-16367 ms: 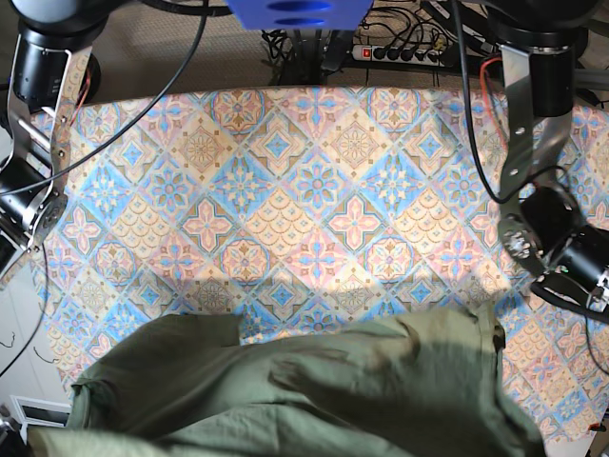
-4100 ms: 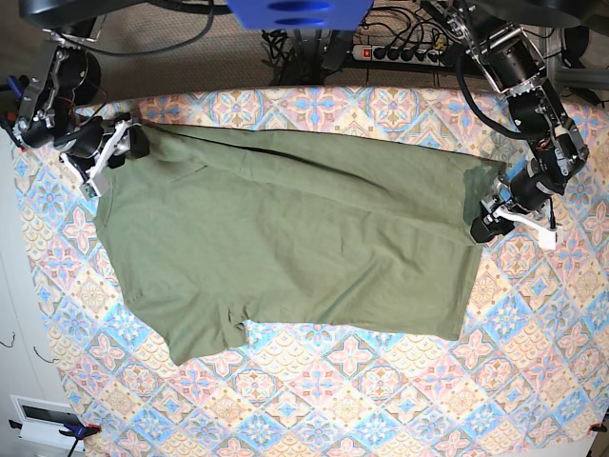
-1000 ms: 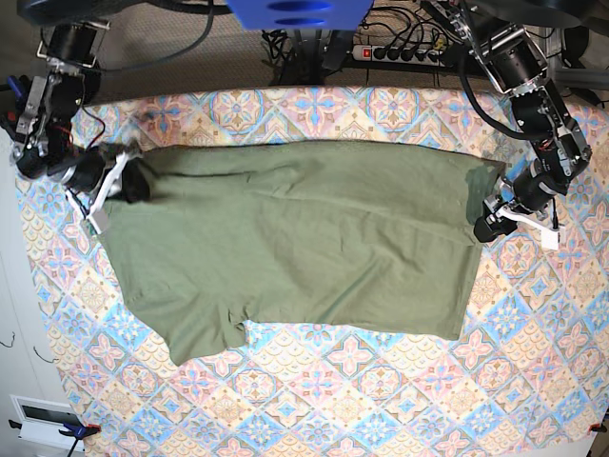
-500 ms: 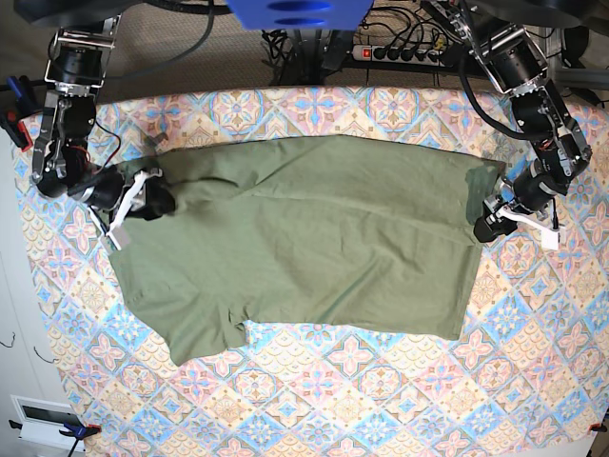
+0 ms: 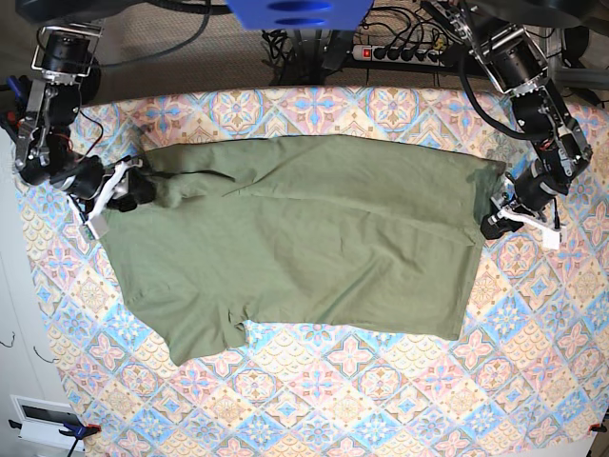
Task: Layout the t-shirt on the table in an organized manner, then fold the t-shirt properly
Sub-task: 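Hold the shirt edge with both grippers and adjust the grip, then lift the shirt edge with both grippers toward the robot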
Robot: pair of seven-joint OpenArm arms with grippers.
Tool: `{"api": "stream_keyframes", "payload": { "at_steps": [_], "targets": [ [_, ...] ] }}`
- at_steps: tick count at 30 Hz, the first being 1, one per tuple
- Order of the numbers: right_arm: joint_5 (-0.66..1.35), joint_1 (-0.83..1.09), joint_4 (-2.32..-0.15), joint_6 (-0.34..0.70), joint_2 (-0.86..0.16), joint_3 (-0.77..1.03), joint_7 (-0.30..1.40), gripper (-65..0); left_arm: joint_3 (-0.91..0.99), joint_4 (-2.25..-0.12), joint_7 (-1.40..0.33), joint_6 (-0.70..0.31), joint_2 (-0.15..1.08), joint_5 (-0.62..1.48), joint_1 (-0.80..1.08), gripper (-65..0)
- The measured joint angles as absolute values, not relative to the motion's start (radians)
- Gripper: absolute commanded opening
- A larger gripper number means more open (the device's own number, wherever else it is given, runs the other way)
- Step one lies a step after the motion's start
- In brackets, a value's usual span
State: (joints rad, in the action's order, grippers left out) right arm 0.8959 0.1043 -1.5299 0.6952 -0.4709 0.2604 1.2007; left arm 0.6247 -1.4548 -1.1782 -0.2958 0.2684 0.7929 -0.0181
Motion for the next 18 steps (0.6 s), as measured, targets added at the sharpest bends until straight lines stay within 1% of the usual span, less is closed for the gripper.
{"api": "stream_keyframes", "payload": {
  "at_steps": [2,5,9,11,14,18],
  "targets": [
    [0.897,0.104,-1.532,0.695,-0.471,0.271,1.201,-37.9,0.622,-1.454,-1.188,-0.295,0.286,0.793,-0.046,-49.5],
    [0.894,0.104,-1.553,0.695,-0.469,0.271,1.204,-37.9,0.627,-1.453,-1.170,-0.296,0.311,0.790,-0.130,-49.4],
    [0.894,0.080,-1.560,0.696,-0.468,0.271,1.201,-37.9,0.614,-1.452,-1.171,-0.292,0.310,0.790,-0.212,-49.3],
    [0.881,0.020,-1.554,0.696,-0.469,0.268,1.216,-37.9,0.572,-1.414,-1.174,-0.292,0.311,0.772,-0.259,-49.3],
    [0.902,-0.091,-1.555,0.696,-0.469,0.265,1.191,-37.9,0.511,-1.322,-1.177,-0.295,0.306,0.699,-0.342,-49.3],
    [0.884,-0.148,-1.529,0.696,-0.469,0.264,1.191,-37.9,0.473,-1.234,-1.080,-0.289,0.305,0.646,-0.397,-49.3]
  ]
}}
